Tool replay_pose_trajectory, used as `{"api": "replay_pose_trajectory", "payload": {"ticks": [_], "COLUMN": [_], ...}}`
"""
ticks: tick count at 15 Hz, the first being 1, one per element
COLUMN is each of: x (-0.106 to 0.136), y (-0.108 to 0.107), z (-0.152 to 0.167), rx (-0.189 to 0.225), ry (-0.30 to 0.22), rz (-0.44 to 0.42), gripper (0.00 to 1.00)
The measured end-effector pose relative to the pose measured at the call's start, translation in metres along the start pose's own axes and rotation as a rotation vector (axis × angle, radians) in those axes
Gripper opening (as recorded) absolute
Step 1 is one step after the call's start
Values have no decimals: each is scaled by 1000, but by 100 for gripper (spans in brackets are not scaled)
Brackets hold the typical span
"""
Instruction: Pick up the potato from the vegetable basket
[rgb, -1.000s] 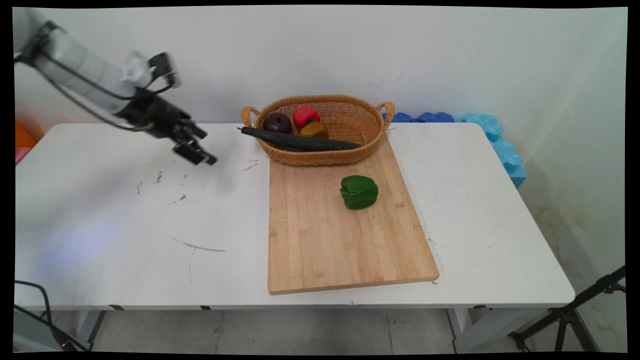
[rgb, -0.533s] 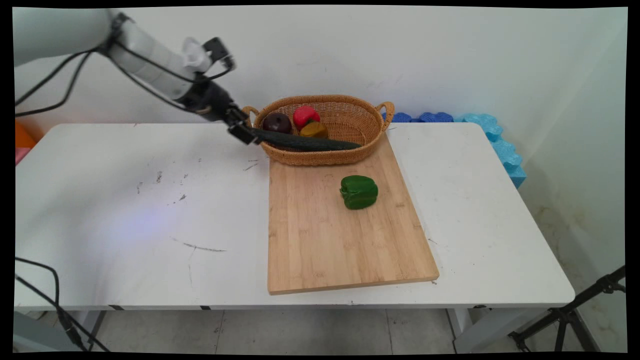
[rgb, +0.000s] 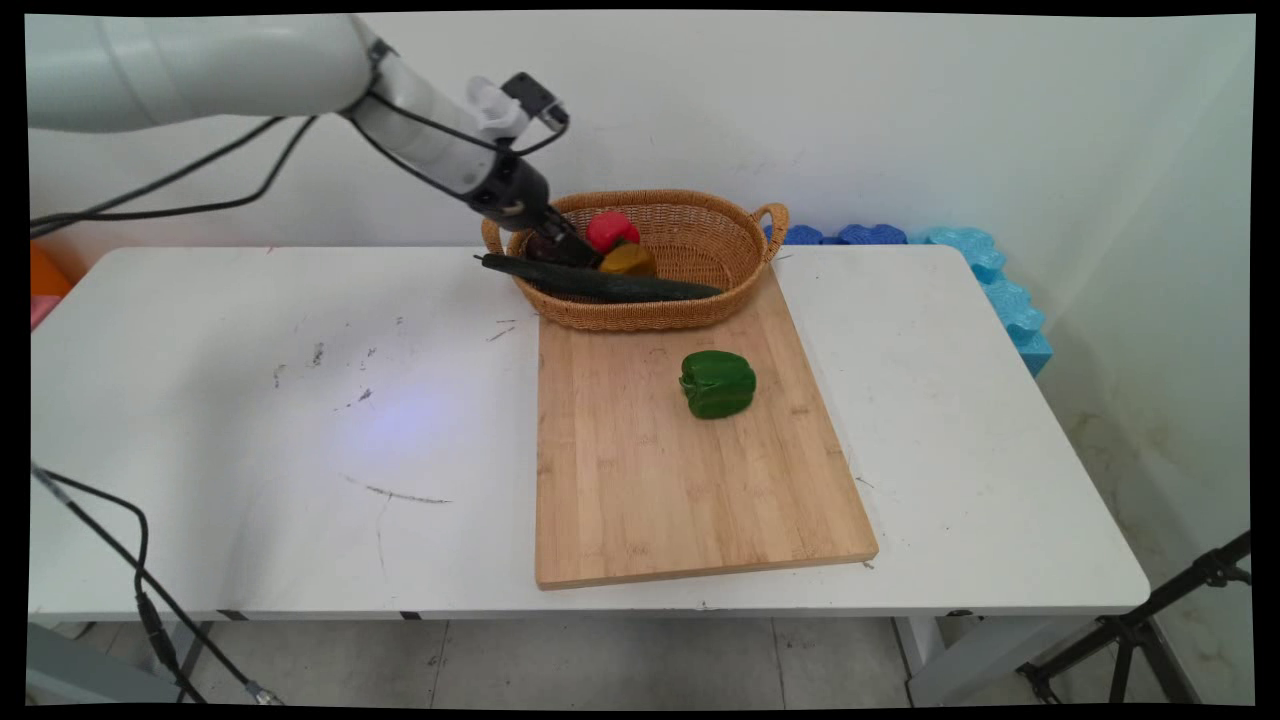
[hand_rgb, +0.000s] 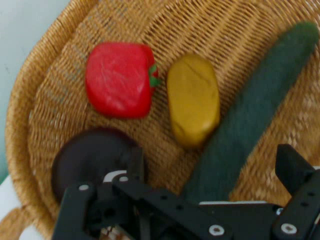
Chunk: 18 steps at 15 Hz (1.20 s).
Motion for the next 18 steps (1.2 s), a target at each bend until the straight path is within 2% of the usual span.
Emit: {"api": "replay_pose_trajectory", "payload": {"ticks": [6,18], "x": [23,34], "y": [9,23], "z": [47,98], "rx": [35,65], "ry": [-4,-49], "rz": [-110,-248], "gripper": [100,100]}}
